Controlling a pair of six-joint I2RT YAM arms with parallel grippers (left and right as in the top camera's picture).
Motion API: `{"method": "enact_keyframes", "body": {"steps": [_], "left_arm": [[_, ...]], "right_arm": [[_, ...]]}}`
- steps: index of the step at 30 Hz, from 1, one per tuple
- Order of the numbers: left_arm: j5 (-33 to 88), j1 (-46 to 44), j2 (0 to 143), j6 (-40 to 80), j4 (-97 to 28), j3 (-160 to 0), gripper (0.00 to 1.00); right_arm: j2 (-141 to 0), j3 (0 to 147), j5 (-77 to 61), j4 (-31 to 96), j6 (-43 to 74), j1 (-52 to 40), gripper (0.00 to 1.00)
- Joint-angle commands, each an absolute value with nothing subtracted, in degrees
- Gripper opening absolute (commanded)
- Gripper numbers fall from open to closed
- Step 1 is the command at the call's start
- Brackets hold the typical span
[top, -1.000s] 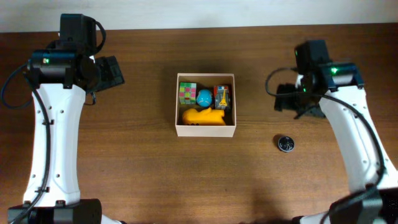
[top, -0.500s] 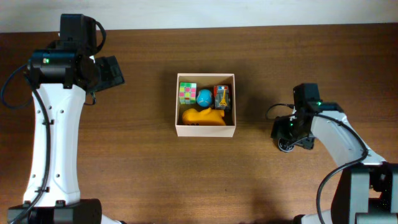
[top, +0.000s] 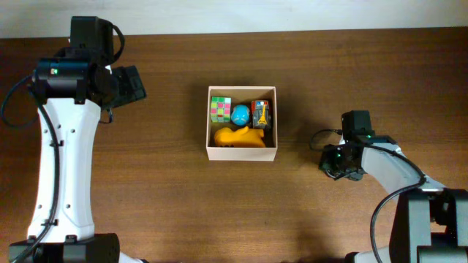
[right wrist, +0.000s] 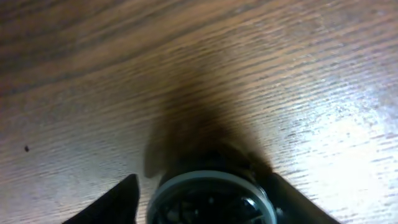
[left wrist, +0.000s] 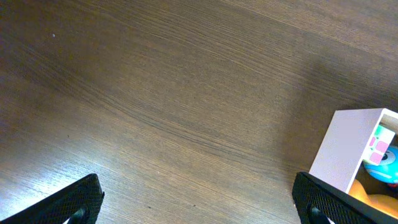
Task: Pack container
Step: 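Move the right gripper to the black fidget spinner and grasp it, then carry the fidget spinner into the box and release it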
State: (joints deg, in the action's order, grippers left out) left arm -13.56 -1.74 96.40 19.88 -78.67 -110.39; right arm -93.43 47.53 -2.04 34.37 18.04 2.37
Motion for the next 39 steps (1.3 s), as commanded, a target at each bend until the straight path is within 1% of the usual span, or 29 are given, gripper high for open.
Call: {"method": "enact_keyframes", "body": {"steps": [1, 6, 9, 13, 20, 23, 27, 29, 31, 33, 36, 39], "left_arm": [[-13.8, -1.6, 94.9, 19.4, -78.7, -111.4, 0.99], [-13.8, -1.6, 94.9, 19.4, -78.7, -111.4, 0.99], [-13.8, -1.6, 94.9, 19.4, -78.7, -111.4, 0.99], [-13.8, -1.6, 94.9, 19.4, -78.7, -111.4, 0.99], [-13.8, -1.6, 94.9, 19.4, -78.7, -111.4, 0.99], [-13.8, -1.6, 94.9, 19.4, -78.7, -111.4, 0.99], [-13.8, -1.6, 94.9, 19.4, -78.7, -111.4, 0.99], [-13.8, -1.6, 94.9, 19.4, -78.7, -111.4, 0.99], [-13.8, -1.6, 94.9, 19.4, -78.7, -111.4, 0.99], [-13.8, -1.6, 94.9, 19.4, -78.7, -111.4, 0.99], [-13.8, -1.6, 94.9, 19.4, -78.7, -111.4, 0.99], [-13.8, -1.6, 94.9, 19.4, -78.7, -111.4, 0.99]], "right_arm": [[-93.4, 46.7, -2.4, 34.2, 18.5, 2.7, 0.55], [-93.4, 47.2, -2.5, 33.6, 18.5, 2.7, 0.53], [-93.1, 49.1, -4.0, 35.4, 18.5, 2.7, 0.52], [-92.0, 53.6, -5.7, 40.7, 18.5, 2.6, 0.47], [-87.9, 63.1, -6.0, 50.2, 18.5, 2.4, 0.46], [-85.3, 68.6, -8.3, 53.8, 17.8, 0.7, 0.45], [-82.2, 75.2, -13.5, 55.2, 17.9, -4.8, 0.38], [-81.2, 77.2, -13.7, 54.2, 19.0, -9.0, 0.38], [-81.0, 77.8, -13.4, 50.3, 19.0, -14.1, 0.38], [-81.7, 77.8, -10.9, 46.0, 19.0, -18.9, 0.38], [-84.7, 77.7, -3.4, 40.2, 18.9, -25.8, 0.38], [-89.7, 77.7, -0.8, 35.2, 16.4, -30.4, 0.38]]}}
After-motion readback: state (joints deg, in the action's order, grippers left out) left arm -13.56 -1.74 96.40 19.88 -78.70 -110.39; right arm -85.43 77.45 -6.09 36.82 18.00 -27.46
